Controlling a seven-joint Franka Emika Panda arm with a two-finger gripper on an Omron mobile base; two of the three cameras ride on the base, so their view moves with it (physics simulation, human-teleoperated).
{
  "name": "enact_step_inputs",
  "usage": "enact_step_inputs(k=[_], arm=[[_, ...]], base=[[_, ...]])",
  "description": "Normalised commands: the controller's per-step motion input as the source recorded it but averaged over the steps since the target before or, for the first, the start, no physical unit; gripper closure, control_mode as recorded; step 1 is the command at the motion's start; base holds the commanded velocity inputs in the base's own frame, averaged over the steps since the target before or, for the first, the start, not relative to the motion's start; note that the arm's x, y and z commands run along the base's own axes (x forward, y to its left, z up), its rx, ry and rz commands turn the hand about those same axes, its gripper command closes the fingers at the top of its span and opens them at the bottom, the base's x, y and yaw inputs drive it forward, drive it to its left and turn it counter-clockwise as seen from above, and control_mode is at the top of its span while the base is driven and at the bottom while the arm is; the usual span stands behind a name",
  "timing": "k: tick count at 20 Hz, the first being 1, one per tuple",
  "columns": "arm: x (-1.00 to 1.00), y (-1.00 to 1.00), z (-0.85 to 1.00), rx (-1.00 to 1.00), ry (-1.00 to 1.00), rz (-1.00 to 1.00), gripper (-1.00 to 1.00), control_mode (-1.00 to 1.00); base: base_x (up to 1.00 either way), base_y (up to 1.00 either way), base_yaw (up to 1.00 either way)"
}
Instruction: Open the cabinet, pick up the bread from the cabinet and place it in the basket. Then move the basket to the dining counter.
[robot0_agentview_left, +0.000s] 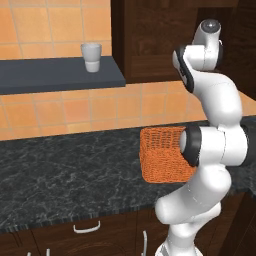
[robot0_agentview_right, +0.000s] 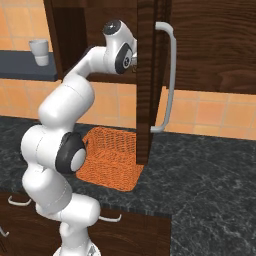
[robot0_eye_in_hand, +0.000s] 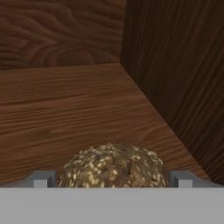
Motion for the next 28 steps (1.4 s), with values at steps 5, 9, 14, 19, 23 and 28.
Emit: enact_step_inputs(k=[5, 9, 14, 19, 23, 28], arm=[[-0.66, 0.30, -0.02, 0.05, -0.01, 0.00, 1.00, -1.00], [-1.00, 0.19, 0.06, 0.04, -0.05, 0.00, 1.00, -1.00], [-1.00, 0.18, 0.10, 0.04, -0.05, 0.00, 1.00, -1.00], [-1.00, 0.43, 0.22, 0.05, -0.04, -0.03, 1.00, -1.00], [-1.00, 0.61, 0.00, 0.01, 0.00, -0.08, 1.00, -1.00], [-1.00, 0.37, -0.32, 0.01, 0.00, -0.05, 1.00, -1.00]], base=[[0.00, 0.00, 0.00], [0.00, 0.00, 0.00], [0.00, 0.00, 0.00], [0.00, 0.00, 0.00], [0.00, 0.00, 0.00], [0.00, 0.00, 0.00]])
